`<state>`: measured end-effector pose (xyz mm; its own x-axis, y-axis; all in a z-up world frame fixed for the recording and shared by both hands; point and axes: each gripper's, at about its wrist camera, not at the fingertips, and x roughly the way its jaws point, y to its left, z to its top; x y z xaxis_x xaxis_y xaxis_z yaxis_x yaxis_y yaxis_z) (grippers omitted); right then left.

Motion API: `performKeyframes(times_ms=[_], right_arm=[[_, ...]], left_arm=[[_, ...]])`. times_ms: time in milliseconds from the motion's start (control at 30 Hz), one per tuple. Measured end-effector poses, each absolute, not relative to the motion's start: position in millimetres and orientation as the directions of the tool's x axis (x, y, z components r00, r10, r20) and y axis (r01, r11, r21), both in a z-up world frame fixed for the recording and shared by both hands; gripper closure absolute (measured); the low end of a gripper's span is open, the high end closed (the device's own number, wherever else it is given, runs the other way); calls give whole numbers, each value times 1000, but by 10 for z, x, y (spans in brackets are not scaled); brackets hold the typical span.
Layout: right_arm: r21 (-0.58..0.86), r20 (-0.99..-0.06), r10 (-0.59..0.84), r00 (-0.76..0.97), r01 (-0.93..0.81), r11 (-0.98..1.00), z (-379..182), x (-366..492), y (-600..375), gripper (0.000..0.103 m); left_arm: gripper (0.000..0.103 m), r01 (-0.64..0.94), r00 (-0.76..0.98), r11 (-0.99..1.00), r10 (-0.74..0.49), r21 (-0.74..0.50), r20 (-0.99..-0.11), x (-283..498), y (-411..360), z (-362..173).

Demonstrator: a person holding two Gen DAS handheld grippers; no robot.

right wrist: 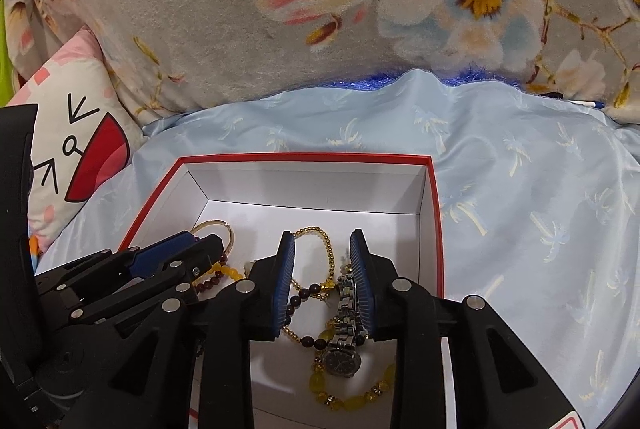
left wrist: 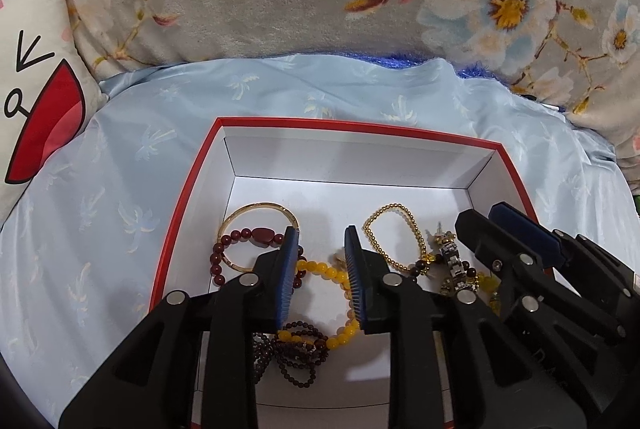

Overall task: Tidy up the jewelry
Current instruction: 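Open both grippers to release the charms into the box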

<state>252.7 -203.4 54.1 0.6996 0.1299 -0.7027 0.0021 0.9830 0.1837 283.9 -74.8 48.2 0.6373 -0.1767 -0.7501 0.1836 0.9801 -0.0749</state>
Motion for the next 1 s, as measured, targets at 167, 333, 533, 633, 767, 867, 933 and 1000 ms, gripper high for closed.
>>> performKeyframes(times_ms=[167, 333, 533, 633, 767, 867, 933, 1000], right_arm=[[190, -702, 131, 700, 6, 982, 553, 2487, -2034, 72], [203, -701, 143, 699, 3, 979, 575, 2401, -2010, 72], [210, -701, 151, 697, -1, 978, 622, 2249, -1960, 72], [220, -703, 158, 693, 1, 975, 618, 2158, -1950, 69], [220, -705, 158, 691, 1, 976, 606, 2025, -1912, 67], [194, -714, 144, 685, -4, 981, 579, 1959, -1864, 66], [187, -719, 137, 681, 0, 982, 558, 1936, -1859, 66], [187, -726, 133, 675, 8, 982, 528, 1927, -1872, 66]], left_arm=[[79, 185, 642, 981, -171, -65, -747, 2797, -744, 506], [79, 182, 643, 981, -169, -65, -747, 2710, -712, 532], [79, 180, 645, 982, -165, -62, -746, 2570, -671, 573], [79, 181, 644, 982, -163, -58, -747, 2493, -651, 577], [79, 182, 639, 982, -161, -55, -752, 2379, -607, 555], [79, 175, 633, 983, -151, -50, -759, 2300, -551, 503], [79, 168, 627, 985, -146, -50, -766, 2270, -504, 459], [79, 159, 636, 987, -126, -30, -761, 2231, -477, 458]])
